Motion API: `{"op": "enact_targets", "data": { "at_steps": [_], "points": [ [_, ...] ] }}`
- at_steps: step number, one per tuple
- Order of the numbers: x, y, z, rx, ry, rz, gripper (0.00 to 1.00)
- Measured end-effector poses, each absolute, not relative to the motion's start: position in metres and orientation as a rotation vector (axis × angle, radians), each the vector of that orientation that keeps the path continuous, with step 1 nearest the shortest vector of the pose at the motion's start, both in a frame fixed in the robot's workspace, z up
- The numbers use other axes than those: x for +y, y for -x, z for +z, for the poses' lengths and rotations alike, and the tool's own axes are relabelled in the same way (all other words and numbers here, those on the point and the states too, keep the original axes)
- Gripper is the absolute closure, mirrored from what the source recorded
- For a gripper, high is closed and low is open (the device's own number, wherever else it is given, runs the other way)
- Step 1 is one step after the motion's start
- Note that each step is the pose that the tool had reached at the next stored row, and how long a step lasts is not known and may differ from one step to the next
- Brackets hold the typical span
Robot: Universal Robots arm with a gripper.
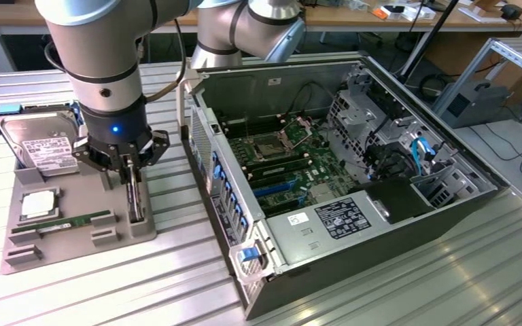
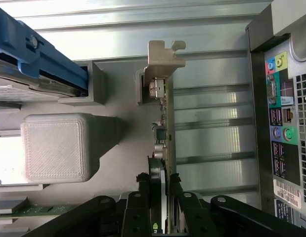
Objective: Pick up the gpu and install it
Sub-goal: 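Pick up the gpu and move the gpu toward the slot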
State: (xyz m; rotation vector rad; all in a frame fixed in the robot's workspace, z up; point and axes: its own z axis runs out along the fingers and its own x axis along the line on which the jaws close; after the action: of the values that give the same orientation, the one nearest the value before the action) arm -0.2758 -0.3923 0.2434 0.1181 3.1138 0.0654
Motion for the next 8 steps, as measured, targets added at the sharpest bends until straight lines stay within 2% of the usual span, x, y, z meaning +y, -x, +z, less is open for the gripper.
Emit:
{"op": "enact_targets", "data": {
  "at_steps": [8],
  "points": [
    [-0.3923,0.2758,0.2433,3.114,-0.118,0.065,0.73]
  ]
}}
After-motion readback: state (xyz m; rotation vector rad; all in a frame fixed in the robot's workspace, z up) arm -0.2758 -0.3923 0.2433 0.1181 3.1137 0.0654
